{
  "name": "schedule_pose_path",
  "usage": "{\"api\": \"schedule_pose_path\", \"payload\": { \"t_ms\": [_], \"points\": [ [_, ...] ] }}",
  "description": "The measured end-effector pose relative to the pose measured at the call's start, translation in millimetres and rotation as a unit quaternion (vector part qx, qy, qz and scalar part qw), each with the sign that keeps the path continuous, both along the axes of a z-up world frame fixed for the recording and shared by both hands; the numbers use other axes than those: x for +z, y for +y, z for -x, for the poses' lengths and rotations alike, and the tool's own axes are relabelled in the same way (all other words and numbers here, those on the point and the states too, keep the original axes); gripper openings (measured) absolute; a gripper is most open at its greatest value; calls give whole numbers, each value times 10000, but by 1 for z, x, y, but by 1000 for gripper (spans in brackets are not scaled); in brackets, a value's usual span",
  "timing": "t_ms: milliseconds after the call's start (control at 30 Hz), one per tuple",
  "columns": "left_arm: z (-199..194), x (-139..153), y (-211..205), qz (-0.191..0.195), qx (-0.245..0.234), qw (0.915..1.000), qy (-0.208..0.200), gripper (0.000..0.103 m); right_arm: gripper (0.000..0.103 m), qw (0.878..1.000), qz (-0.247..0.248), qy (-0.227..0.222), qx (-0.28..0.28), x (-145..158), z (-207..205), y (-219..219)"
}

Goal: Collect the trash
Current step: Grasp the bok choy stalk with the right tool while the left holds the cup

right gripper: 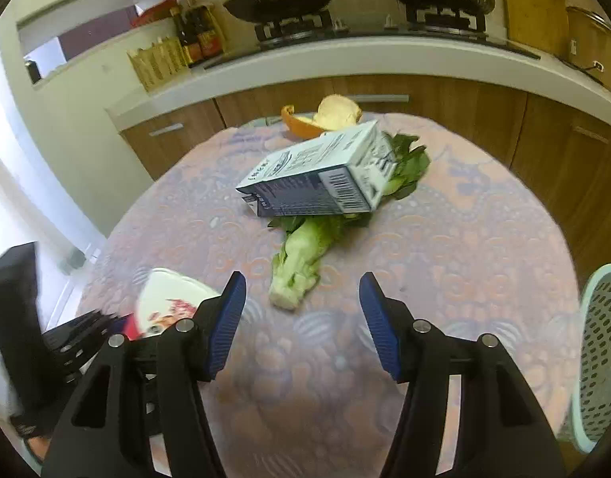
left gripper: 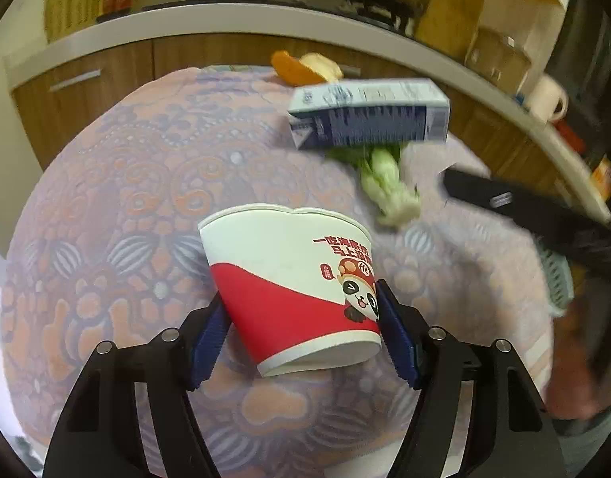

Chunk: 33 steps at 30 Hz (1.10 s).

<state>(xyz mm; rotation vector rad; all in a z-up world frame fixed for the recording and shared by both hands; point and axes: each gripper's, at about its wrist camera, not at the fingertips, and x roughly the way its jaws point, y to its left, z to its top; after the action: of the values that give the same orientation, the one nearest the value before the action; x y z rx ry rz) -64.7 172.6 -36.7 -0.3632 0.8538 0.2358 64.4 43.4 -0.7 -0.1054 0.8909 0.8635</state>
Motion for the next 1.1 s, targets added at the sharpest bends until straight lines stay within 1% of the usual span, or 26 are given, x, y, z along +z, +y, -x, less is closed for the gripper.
{"api": "schedule_pose_path", "payload": {
  "t_ms": [67,133,167,200,233,267,367,433,500,567,633,833,967,1100],
  "points": [
    [8,5,7,39,89,9998,-167,55,56,9999,6,138,-26,-9,-4,11],
    [14,9,18,-7,309,9991,-276,53,56,9991,-33,423,-51,-19,-9,20],
    [16,9,23,52,400,9986,-353,53,56,9973,-112,718,-119,-26,-16,24],
    [18,9,26,136,433,9981,-421,53,56,9956,-154,907,-196,-31,-21,28],
    [19,8,29,207,454,9978,-444,53,56,9948,-162,974,-246,-34,-23,30],
    [19,7,31,228,464,9977,-438,52,56,9948,-147,958,-300,-36,-25,33],
    [19,4,32,272,461,9974,-478,52,55,9968,-36,716,-340,-37,-20,40],
    [20,5,32,298,482,9969,-549,52,48,9981,149,452,-387,-37,-15,43],
    [20,6,36,331,521,9963,-594,52,28,9981,335,252,-450,-37,-11,44],
    [22,8,37,368,527,9959,-642,52,26,9982,336,222,-443,-37,-11,42],
    [21,8,35,379,471,9964,-595,52,26,9984,320,252,-402,-36,-9,37],
    [18,14,34,383,355,9962,-695,52,25,9977,28,670,-123,-30,4,7],
    [19,23,30,411,290,9954,-814,52,25,9978,-200,630,96,-10,16,-9],
    [22,33,25,316,259,9949,-921,52,25,9983,-345,383,285,17,26,-15]
  ]
}}
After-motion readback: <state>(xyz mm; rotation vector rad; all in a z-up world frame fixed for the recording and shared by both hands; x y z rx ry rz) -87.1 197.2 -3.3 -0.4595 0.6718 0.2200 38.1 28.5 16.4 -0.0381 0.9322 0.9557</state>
